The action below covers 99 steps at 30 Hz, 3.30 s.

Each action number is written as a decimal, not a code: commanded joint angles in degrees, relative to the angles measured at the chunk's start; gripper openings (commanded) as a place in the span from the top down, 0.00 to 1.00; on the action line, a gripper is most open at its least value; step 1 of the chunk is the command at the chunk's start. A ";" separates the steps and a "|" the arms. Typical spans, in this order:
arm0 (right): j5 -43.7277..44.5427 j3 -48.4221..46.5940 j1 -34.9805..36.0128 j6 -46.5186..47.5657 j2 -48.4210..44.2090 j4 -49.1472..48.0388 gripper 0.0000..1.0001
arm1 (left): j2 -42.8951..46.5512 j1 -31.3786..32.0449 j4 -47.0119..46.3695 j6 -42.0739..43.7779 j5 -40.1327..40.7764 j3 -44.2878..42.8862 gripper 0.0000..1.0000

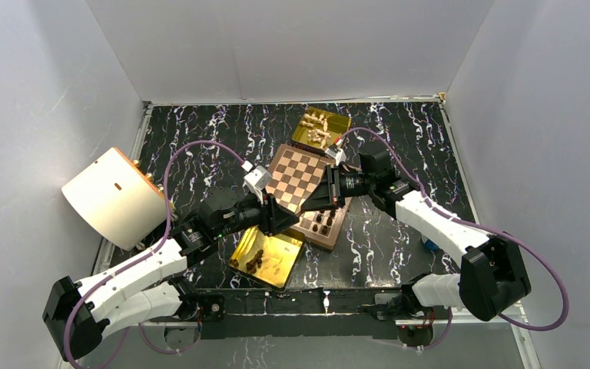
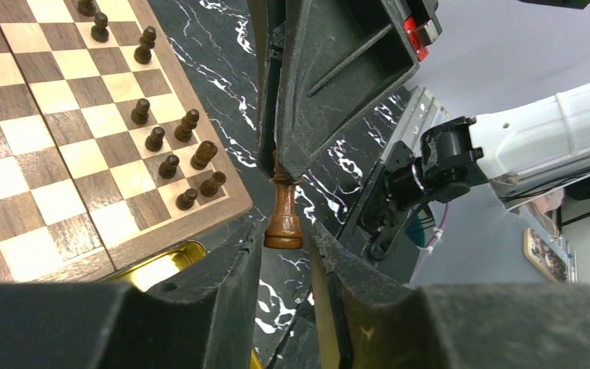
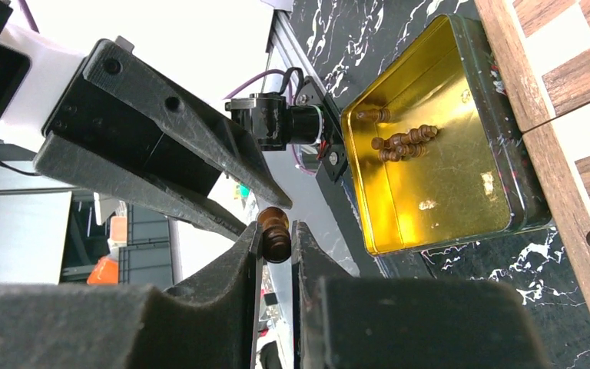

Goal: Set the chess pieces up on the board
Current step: Place the chess piece on the chessboard.

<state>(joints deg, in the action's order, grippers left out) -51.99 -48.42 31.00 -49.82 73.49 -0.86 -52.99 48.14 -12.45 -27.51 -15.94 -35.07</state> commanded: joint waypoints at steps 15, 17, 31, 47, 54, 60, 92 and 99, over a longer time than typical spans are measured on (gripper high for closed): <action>29.48 -7.96 0.08 15.37 -7.95 17.98 0.89 | 2.20 0.20 9.70 1.93 10.96 0.14 0.08; 33.27 -9.41 0.11 17.44 -7.78 21.18 0.89 | 1.50 0.21 11.94 2.19 12.99 -0.94 0.07; 55.24 -15.75 0.02 27.22 -3.61 32.43 0.89 | -0.79 -5.75 27.81 4.74 23.27 -7.47 0.05; 61.12 -16.47 0.11 29.05 8.37 27.72 0.87 | -4.12 -20.28 31.29 9.97 11.81 -8.31 0.07; 63.02 -16.33 0.49 28.21 11.87 26.57 0.88 | 0.77 -20.28 30.29 12.18 15.15 -8.01 0.06; 66.21 -16.35 1.89 27.72 14.95 24.99 0.88 | 2.59 -20.28 31.23 14.99 19.63 -8.68 0.06; 75.94 -12.51 8.36 28.15 16.67 21.51 0.80 | 6.98 -20.28 30.28 16.34 19.31 -6.88 0.06; 76.97 -11.96 8.50 28.37 16.44 22.07 0.77 | 7.28 -20.28 30.12 16.43 19.62 -6.72 0.06</action>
<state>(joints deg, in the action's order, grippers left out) 22.65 -60.69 39.38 -21.63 90.48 22.13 -47.03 28.18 18.33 -11.90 2.63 -42.00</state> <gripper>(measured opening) 0.228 0.939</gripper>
